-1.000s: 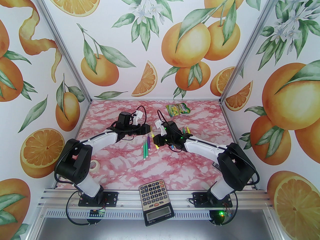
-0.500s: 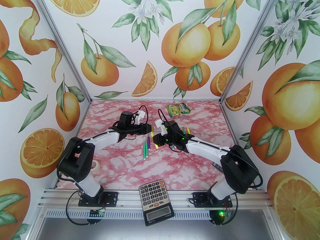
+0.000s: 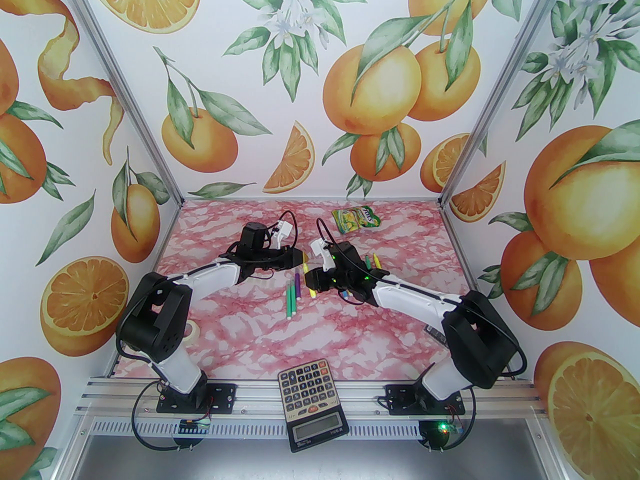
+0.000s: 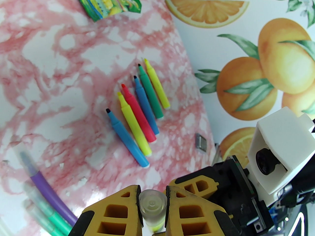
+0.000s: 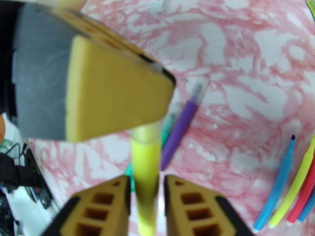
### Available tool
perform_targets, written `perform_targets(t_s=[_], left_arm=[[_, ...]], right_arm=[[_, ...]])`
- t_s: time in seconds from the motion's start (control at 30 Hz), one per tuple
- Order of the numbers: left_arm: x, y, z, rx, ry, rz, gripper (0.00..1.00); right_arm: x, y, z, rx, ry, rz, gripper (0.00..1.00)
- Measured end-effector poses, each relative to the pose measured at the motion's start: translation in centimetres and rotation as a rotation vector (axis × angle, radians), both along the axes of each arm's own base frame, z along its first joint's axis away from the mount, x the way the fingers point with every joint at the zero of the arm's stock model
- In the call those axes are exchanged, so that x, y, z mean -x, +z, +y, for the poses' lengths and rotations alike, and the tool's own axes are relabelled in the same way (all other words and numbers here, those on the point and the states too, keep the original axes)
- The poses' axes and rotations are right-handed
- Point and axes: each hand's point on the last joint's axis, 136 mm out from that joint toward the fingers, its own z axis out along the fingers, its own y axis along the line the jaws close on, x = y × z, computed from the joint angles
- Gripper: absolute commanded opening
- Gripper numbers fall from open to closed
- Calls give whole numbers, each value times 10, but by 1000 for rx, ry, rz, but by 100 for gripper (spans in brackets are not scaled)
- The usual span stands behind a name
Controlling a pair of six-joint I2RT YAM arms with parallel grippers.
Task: Open the pen caps
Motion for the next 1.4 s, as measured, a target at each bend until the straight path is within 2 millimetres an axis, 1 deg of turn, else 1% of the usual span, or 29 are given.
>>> perform_targets(t_s=[0.2,0.33,0.5,0.7,0.8,0.87,1.1,1.4], left_arm=[[-1,5,-2,12,-5,-1,1],[0,7,-3,25,-8,11,0],[0,8,-3,32,-9,12,0],[0,9,-4,34,-9,9,0],[-1,9,-3,33,-7,10,0],[-2,9,-1,33,-2,10,0],[-5,10,6,46,11,36,0],[0,17,18,86,10,82,0]], right_arm=[[-1,0,0,3,-5,-7,37],[-4,3,1,-7,-4,-20,31],[-6,3,3,-16,-3,-28,27],[-5,2,5,-20,5,-23,19],[-5,2,5,-19,5,-23,13],[-5,2,5,-18,6,-24,10],[-5,3,6,-9,24,-56,3],[-1,13,6,4,54,-145,0]])
